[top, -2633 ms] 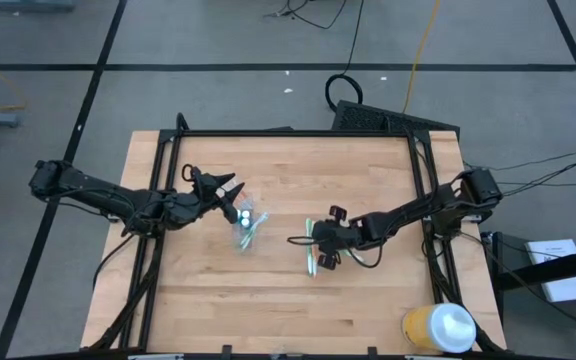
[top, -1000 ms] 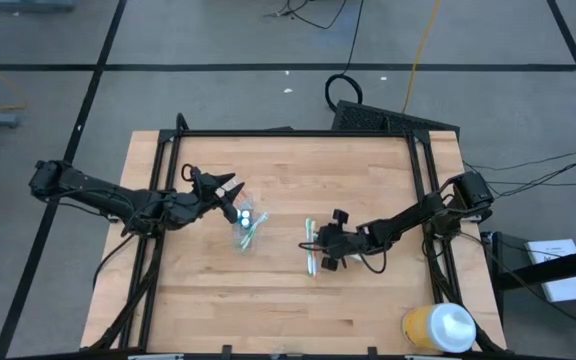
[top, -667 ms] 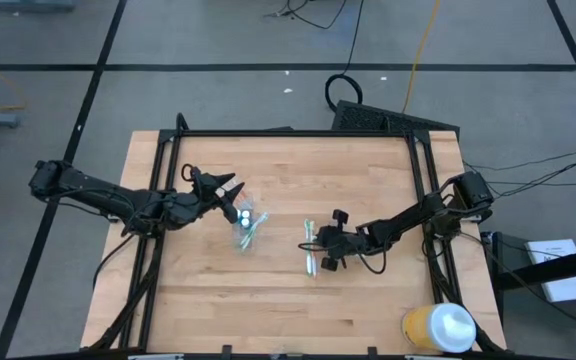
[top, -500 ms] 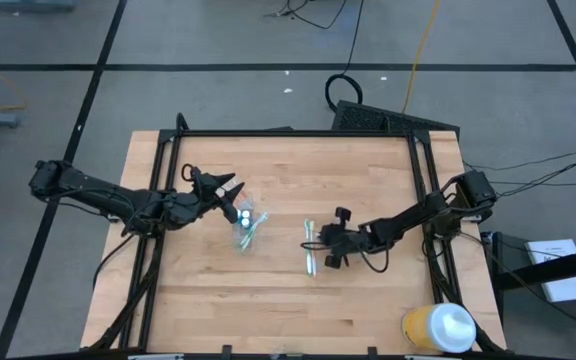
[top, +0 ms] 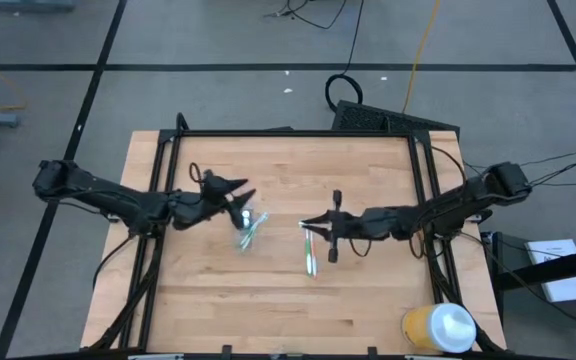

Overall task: Pick & Place toothbrushing station
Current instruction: Put the green toothbrush in the transparent organizer

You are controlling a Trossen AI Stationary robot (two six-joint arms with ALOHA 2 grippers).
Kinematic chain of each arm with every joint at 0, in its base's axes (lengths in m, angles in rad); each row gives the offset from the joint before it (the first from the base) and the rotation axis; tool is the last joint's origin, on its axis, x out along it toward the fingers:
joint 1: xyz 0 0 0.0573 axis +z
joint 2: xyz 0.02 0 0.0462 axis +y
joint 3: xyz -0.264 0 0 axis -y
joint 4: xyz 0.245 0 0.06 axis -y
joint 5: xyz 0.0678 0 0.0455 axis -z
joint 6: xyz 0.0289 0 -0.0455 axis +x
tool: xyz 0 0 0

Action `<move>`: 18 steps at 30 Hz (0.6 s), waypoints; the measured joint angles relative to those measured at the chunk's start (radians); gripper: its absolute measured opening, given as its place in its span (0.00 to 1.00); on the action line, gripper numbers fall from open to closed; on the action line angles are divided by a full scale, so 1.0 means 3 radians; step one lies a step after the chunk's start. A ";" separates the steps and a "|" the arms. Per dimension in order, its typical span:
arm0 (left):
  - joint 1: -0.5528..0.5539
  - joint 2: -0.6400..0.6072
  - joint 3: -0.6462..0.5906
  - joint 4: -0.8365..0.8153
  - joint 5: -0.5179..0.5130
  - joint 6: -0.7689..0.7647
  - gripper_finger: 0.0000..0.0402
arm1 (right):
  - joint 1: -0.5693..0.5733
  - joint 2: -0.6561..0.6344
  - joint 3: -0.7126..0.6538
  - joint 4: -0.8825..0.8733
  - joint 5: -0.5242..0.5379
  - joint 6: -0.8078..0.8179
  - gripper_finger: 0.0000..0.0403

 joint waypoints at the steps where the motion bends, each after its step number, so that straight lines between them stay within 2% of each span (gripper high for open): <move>1: 0.0012 0.0098 0.0001 0.0211 0.0121 0.0069 0.48 | -0.0021 0.0000 0.0000 0.0232 -0.0139 -0.0075 0.05; 6: 0.0030 0.0752 0.0001 0.1412 0.0776 0.0525 0.48 | -0.0112 0.0016 0.0001 0.1055 -0.0655 -0.0253 0.05; 11: 0.0032 0.1333 0.0001 0.2629 0.1295 0.0809 0.48 | -0.0130 0.0038 0.0001 0.1371 -0.0671 -0.0320 0.05; 15: 0.0042 0.1728 0.0044 0.3358 0.1457 0.0860 0.48 | -0.0129 0.0039 0.0004 0.1372 -0.0750 -0.0362 0.05; 18: 0.0055 0.1956 0.0220 0.3378 0.1462 0.0845 0.48 | -0.0129 0.0037 0.0004 0.1393 -0.0749 -0.0372 0.05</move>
